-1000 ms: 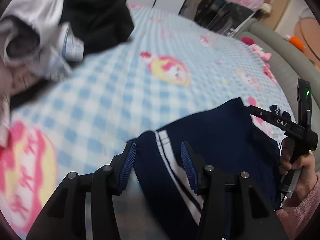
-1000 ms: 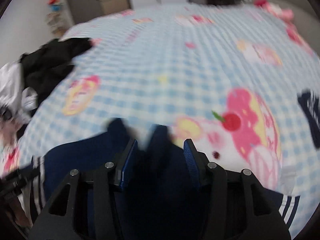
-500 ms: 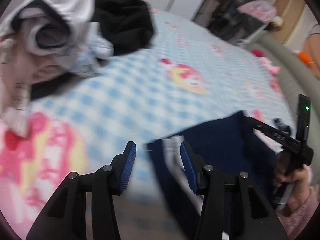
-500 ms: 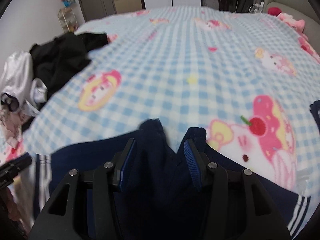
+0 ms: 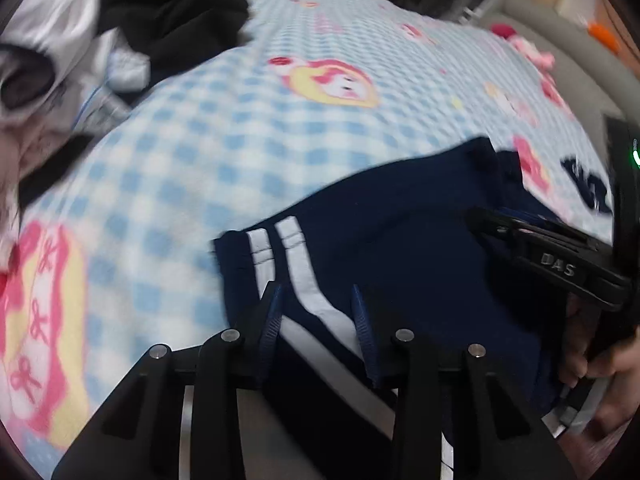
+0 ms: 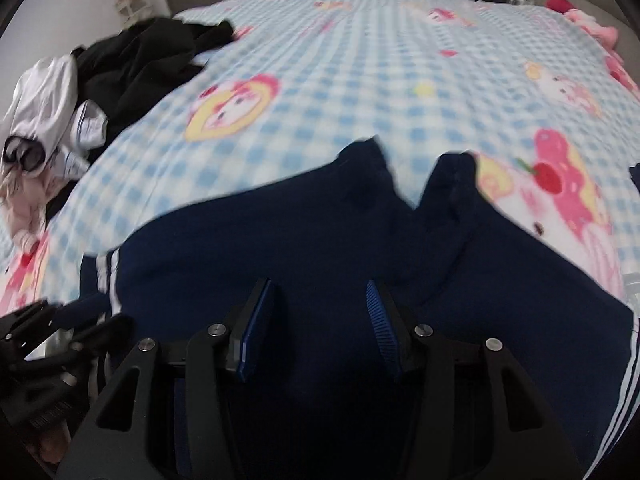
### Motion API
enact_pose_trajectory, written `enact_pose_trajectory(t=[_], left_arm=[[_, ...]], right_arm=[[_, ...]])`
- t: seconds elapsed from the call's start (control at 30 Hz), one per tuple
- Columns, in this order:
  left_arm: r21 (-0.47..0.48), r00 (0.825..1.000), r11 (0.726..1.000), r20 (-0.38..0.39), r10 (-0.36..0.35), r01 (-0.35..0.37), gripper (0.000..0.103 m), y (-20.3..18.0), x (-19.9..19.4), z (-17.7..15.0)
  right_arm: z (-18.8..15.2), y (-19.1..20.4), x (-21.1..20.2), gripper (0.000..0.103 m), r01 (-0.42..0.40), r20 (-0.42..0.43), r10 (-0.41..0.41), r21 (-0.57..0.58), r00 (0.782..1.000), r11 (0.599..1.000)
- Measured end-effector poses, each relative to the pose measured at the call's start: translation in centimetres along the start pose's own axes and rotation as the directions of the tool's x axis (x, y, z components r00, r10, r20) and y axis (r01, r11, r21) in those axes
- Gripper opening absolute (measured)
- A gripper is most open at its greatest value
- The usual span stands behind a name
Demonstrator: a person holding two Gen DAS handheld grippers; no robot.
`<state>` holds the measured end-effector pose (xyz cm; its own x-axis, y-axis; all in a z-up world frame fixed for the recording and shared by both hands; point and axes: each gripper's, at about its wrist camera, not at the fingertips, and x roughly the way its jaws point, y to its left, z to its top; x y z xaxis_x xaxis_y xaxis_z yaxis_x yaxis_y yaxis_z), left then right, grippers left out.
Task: Fold clothes
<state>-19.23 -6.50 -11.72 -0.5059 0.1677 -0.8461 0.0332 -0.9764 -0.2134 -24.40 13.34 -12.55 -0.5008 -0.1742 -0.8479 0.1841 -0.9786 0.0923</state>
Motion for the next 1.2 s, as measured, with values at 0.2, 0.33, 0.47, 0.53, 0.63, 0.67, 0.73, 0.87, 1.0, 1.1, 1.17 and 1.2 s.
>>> enact_pose_trajectory(t=[0.2, 0.33, 0.47, 0.53, 0.63, 0.67, 0.73, 0.87, 1.0, 1.1, 1.17, 1.2], left_arm=[[0.044, 0.99, 0.991, 0.066, -0.127, 0.124, 0.043, -2.6, -2.9, -1.6], [0.148, 0.993, 0.984, 0.048, -0.11, 0.101, 0.043, -6.0, -2.8, -2.9], [0.178, 0.998, 0.983, -0.05, -0.04, 0.048, 0.046, -7.0, -0.8, -4.7], [0.236, 0.999, 0.972, -0.045, 0.025, -0.013, 0.047, -8.1, -0.4, -5.4], [0.271, 0.998, 0.961, 0.0, 0.059, -0.057, 0.047, -9.1, -1.3, -5.9], [0.256, 0.999, 0.966, 0.009, 0.041, -0.042, 0.047, -9.1, -2.0, -5.9], [0.235, 1.0, 0.972, 0.028, -0.012, 0.005, 0.047, -9.0, -3.7, -6.3], [0.213, 1.0, 0.977, -0.006, -0.028, 0.029, 0.047, -8.9, -4.4, -7.8], [0.149, 0.997, 0.987, -0.057, -0.048, 0.056, 0.048, -7.4, -4.0, -8.4], [0.114, 0.993, 0.986, -0.01, -0.118, 0.119, 0.048, -6.4, -5.9, -8.9], [0.093, 0.986, 0.982, 0.02, -0.165, 0.162, 0.048, -5.8, -7.1, -9.2], [0.083, 0.982, 0.98, 0.027, -0.185, 0.183, 0.048, -5.7, -7.2, -9.4]], right_arm=[[-2.7, 0.4, -4.5, 0.05, -0.023, 0.065, 0.021, 0.036, 0.998, 0.999], [-6.2, 1.1, -7.0, 0.05, -0.03, 0.051, 0.029, 0.01, 0.998, 1.0], [-9.7, 0.3, -8.1, 0.05, 0.014, 0.037, -0.015, 0.019, 0.999, 1.0], [-10.6, -0.2, -8.0, 0.05, 0.039, 0.02, -0.039, 0.012, 0.999, 0.999], [-11.0, -0.5, -8.1, 0.05, 0.043, 0.021, -0.043, -0.001, 0.999, 0.999], [-10.9, -0.5, -8.4, 0.05, 0.046, 0.023, -0.046, -0.004, 0.999, 0.999], [-10.8, -0.8, -9.9, 0.05, 0.063, 0.076, -0.065, 0.026, 0.995, 0.998], [-11.2, -2.0, -11.8, 0.051, 0.14, 0.131, -0.147, 0.063, 0.98, 0.988], [-13.4, -4.6, -10.8, 0.051, 0.135, 0.041, -0.14, 0.111, 0.989, 0.985], [-14.9, -6.0, -11.9, 0.051, 0.058, 0.063, -0.068, 0.143, 0.996, 0.988], [-15.6, -6.8, -13.5, 0.051, 0.03, 0.099, -0.046, 0.161, 0.994, 0.987], [-15.7, -7.1, -14.0, 0.051, 0.03, 0.116, -0.051, 0.178, 0.992, 0.983]])
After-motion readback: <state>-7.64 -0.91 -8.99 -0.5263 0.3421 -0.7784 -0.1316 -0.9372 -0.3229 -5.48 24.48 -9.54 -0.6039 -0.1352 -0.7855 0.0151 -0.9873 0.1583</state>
